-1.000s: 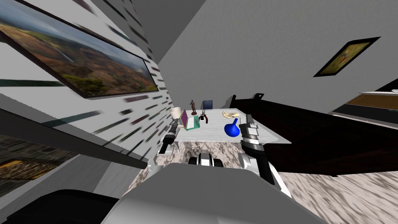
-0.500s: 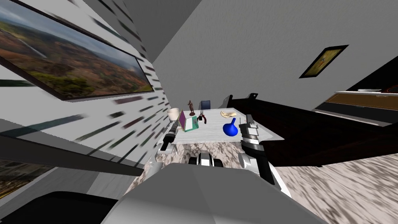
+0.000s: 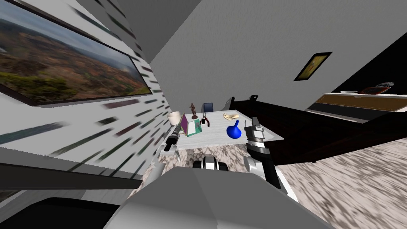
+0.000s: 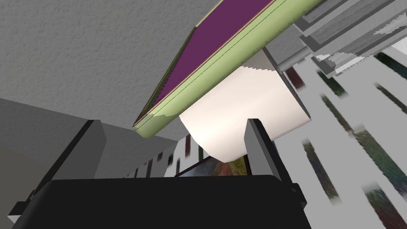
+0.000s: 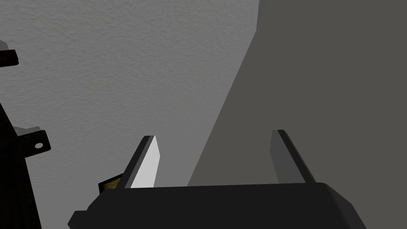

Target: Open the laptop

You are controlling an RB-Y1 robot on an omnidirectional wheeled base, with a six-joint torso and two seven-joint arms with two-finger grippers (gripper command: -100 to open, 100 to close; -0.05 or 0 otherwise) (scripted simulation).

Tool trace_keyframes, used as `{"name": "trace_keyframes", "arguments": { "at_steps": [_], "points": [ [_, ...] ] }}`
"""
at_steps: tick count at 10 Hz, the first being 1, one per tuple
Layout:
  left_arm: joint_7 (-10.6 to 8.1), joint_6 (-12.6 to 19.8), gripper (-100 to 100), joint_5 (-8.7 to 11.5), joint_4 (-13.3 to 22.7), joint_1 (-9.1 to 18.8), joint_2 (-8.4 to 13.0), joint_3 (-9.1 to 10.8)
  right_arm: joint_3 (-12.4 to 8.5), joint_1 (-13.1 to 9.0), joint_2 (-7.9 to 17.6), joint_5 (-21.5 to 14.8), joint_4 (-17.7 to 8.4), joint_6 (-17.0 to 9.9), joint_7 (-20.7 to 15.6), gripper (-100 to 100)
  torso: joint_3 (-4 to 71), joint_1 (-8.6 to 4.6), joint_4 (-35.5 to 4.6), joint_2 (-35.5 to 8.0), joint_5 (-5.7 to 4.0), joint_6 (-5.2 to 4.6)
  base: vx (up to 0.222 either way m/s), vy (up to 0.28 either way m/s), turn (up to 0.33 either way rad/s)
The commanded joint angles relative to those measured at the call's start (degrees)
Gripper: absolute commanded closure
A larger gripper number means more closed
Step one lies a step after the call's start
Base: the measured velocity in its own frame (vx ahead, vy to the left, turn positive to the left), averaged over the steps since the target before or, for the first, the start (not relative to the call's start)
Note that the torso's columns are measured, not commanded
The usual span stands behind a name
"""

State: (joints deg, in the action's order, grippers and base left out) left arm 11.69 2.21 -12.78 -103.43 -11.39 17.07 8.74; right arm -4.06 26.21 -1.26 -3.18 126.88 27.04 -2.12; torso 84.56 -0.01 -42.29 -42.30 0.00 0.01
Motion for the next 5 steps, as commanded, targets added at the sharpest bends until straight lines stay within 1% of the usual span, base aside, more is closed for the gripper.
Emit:
{"name": "trace_keyframes", "arguments": {
  "at_steps": [1,2,3,4,5],
  "points": [
    [0.05,0.18,-100,-0.05,0.08,0.04,0.06,0.02,0.0,0.0,0.0,0.0,0.0,0.0,0.0,0,-0.02,-0.03,-0.01,-0.03,-0.01,0.01,0.0,0.0,0.0],
    [0.05,0.16,100,-0.04,0.07,0.04,0.05,0.02,0.0,0.0,0.0,0.0,0.0,0.0,0.0,0,-0.02,-0.04,-0.01,-0.03,-0.01,0.0,0.003,0.0,-0.013],
    [2.13,1.45,100,-2.05,-1.44,-1.4,2.06,-0.21,0.01,-0.01,-0.01,0.0,0.0,0.0,0.0,0,0.02,0.09,0.11,0.06,0.08,0.07,0.064,-0.08,-0.058],
    [2.82,1.93,100,-2.71,-1.88,-1.93,2.72,-0.27,0.01,0.0,-0.02,0.0,0.0,0.0,0.0,0,0.23,0.14,0.45,0.47,0.29,0.08,0.076,-0.137,-0.001],
    [3.52,2.41,100,-3.38,-2.32,-2.46,3.38,-0.33,0.01,0.01,-0.02,0.0,0.0,0.0,0.0,0,0.36,0.03,0.52,0.64,0.31,-0.17,0.053,-0.153,0.004]
  ]
}}
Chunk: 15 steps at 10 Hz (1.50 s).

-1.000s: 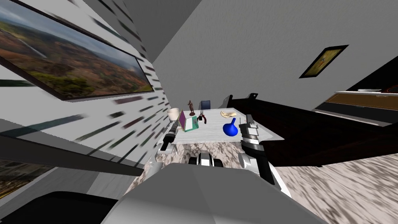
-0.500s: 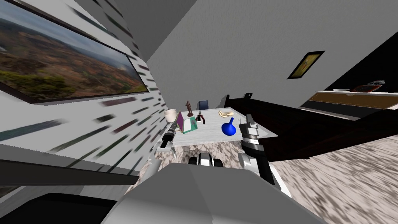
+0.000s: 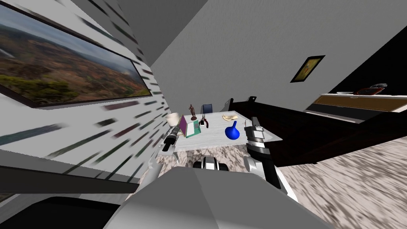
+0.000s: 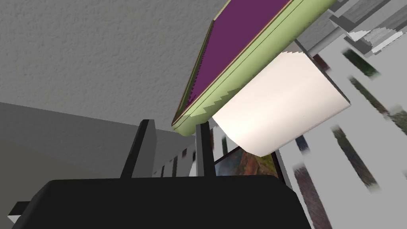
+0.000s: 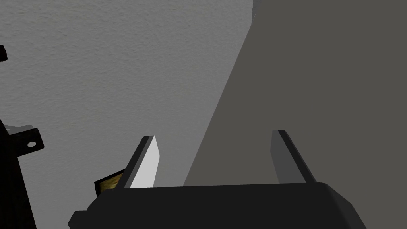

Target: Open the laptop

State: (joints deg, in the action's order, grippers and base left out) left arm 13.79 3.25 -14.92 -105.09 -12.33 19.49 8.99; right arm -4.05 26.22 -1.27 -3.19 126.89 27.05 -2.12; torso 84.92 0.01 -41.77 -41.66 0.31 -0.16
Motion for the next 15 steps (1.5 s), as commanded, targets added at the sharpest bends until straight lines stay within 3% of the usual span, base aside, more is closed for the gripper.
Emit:
{"name": "trace_keyframes", "arguments": {
  "at_steps": [1,3,4,5,13,14,15],
  "points": [
    [2.81,2.33,100,-2.58,-1.53,-2.59,2.29,-0.7,0.0,0.0,0.0,0.0,0.0,0.0,0.0,0,-0.03,-0.16,0.05,-0.04,0.02,-0.18,0.065,-0.156,-0.035],
    [4.89,3.77,100,-4.59,-2.84,-4.19,4.28,-0.87,0.01,-0.01,-0.01,0.0,0.0,0.0,0.0,0,0.1,-0.11,0.12,0.22,0.07,-0.35,0.063,-0.193,-0.033],
    [4.36,3.2,100,-4.24,-3.33,-3.8,3.72,-0.2,0.01,-0.01,-0.01,0.0,0.0,0.0,0.0,0,0.18,0.02,0.12,0.33,0.1,-0.36,0.008,-0.092,0.019],
    [6.5,2.87,100,-6.48,-2.56,-4.71,4.06,-0.51,0.0,-0.01,0.0,0.0,0.01,0.0,0.0,0,0.07,0.47,-0.15,0.07,0.01,-0.13,0.045,-0.077,-0.01],
    [13.93,1.44,100,-14.86,0.66,-7.8,5.38,-1.59,0.0,0.0,0.0,0.0,0.0,0.0,0.0,0,-0.2,0.58,-0.1,-0.28,0.16,0.3,0.07,-0.099,-0.008],
    [13.21,1.31,100,-14.12,-0.2,-7.2,5.59,-1.44,0.0,0.0,0.01,0.0,0.0,0.0,0.0,0,-0.19,0.55,-0.18,-0.27,0.11,0.28,-0.005,-0.036,0.029],
    [14.84,0.47,100,-16.12,1.29,-6.56,4.53,-1.31,-0.01,-0.01,0.01,0.0,0.0,0.0,0.0,0,-0.29,0.42,-0.4,-0.42,-0.06,0.25,-0.001,-0.029,0.013]
  ]
}}
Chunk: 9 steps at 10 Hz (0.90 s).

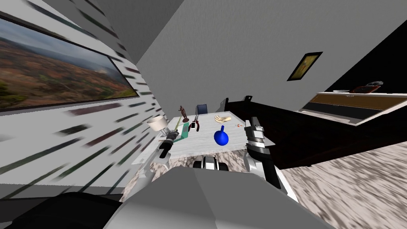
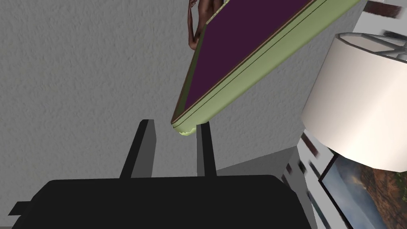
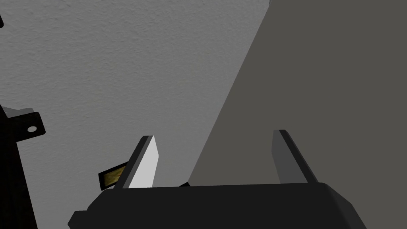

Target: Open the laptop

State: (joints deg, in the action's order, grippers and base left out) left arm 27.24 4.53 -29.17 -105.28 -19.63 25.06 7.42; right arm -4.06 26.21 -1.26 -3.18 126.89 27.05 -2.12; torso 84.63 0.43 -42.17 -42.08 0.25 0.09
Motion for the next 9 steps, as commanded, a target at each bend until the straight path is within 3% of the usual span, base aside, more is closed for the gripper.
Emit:
{"name": "trace_keyframes", "arguments": {
  "at_steps": [1,3,4,5,9],
  "points": [
    [2.78,-1.61,100,-3.73,2.96,1.47,-2.06,0.51,0.0,0.0,0.0,0.0,0.0,0.0,0.0,0,-0.05,-0.21,-0.07,-0.13,-0.13,-0.02,0.005,-0.049,0.041],
    [5.55,-3.22,100,-6.94,5.92,2.94,-4.13,1.02,0.01,0.0,-0.01,0.0,0.0,0.0,0.0,0,-0.02,-0.34,-0.05,-0.1,-0.19,-0.02,0.01,-0.06,0.057],
    [5.55,-3.22,100,-7.46,5.92,2.94,-4.13,1.02,0.01,0.0,-0.01,0.0,0.0,0.0,0.0,0,-0.01,-0.35,-0.05,-0.11,-0.19,-0.06,0.006,-0.039,0.011],
    [4.24,-0.35,-100,-5.54,3.88,2.47,-1.36,0.69,0.0,0.0,0.0,0.0,0.0,0.0,0.0,0,-0.03,-0.33,-0.11,-0.16,-0.23,-0.08,-0.023,-0.02,-0.104],
    [2.12,4.7,-100,-2.8,1.01,2.21,3.73,0.38,0.0,-0.01,0.0,0.0,0.0,0.0,0.0,0,-0.08,-0.44,-0.12,-0.23,-0.25,-0.08,-0.042,-0.015,-0.081]
  ]
}}
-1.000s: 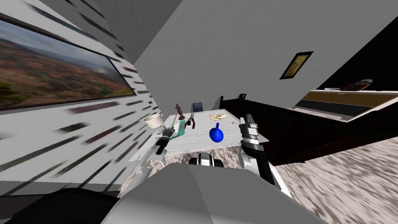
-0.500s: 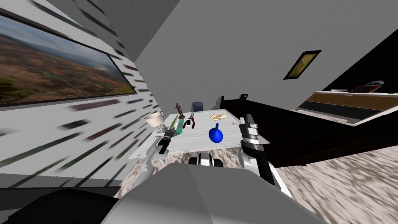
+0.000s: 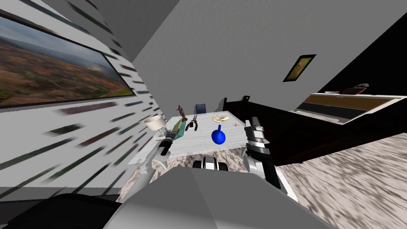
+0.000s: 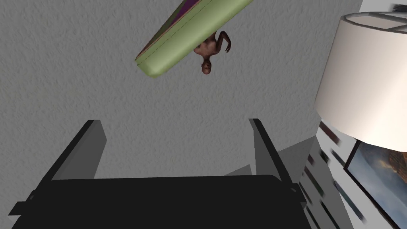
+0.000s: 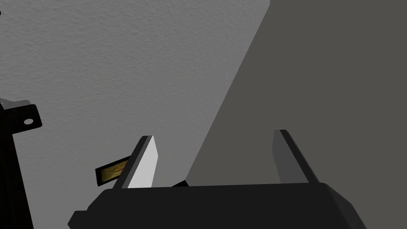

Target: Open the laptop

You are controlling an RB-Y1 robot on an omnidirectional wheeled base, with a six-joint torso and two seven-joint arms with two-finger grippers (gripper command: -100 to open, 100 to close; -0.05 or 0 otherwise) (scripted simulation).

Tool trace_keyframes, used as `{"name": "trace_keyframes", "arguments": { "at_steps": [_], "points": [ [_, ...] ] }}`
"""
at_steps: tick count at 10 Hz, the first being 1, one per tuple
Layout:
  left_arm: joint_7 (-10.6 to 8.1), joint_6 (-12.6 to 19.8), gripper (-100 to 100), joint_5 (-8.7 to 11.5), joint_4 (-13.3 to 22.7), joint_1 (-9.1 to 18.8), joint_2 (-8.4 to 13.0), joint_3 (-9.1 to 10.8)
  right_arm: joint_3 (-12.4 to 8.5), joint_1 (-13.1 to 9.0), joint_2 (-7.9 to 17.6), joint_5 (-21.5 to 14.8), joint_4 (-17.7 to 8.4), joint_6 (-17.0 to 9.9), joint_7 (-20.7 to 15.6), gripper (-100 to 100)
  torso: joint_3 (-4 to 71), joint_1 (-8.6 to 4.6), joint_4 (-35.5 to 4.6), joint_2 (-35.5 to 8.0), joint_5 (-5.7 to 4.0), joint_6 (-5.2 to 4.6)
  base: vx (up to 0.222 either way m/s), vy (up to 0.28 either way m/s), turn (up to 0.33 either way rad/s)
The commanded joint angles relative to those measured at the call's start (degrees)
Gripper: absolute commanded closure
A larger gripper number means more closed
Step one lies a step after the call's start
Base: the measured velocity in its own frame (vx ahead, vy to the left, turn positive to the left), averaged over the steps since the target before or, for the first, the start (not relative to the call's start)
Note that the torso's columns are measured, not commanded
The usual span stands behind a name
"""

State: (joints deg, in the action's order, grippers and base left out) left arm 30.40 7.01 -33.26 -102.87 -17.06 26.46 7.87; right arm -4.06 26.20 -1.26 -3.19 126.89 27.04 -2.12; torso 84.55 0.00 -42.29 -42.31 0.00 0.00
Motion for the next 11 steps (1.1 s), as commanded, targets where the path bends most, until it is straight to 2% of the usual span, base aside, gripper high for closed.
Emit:
{"name": "trace_keyframes", "arguments": {
  "at_steps": [1,4,5,6,11],
  "points": [
    [-1.57,3.48,-100,1.97,-2.12,-0.43,3.6,-0.15,0.0,0.0,0.0,0.0,0.0,0.0,0.0,0,0.04,-0.02,0.02,0.05,-0.01,-0.01,-0.037,-0.012,-0.074],
    [-3.16,7.26,-100,4.03,-4.27,-0.63,7.42,-0.38,0.0,0.0,0.0,0.0,0.0,0.0,0.0,0,0.03,0.01,0.01,0.04,0.01,-0.01,-0.036,-0.012,-0.07],
    [-2.77,6.33,-100,3.6,-3.79,-0.55,6.63,-0.34,0.0,0.0,0.0,0.0,0.0,0.0,0.0,0,0.02,-0.01,0.01,0.02,0.0,0.0,-0.017,-0.007,-0.012],
    [-2.88,6.63,0,3.67,-3.86,-0.53,6.75,-0.36,0.0,0.01,0.0,0.0,0.0,0.0,0.0,0,0.04,0.02,0.02,0.07,0.01,0.01,0.0,0.0,0.0],
    [-2.87,6.6,0,3.66,-3.85,-0.54,6.73,-0.36,-0.01,0.01,0.0,0.0,0.0,0.0,0.0,0,0.01,0.0,0.01,0.02,0.0,0.0,0.0,0.0,0.0]
  ]
}}
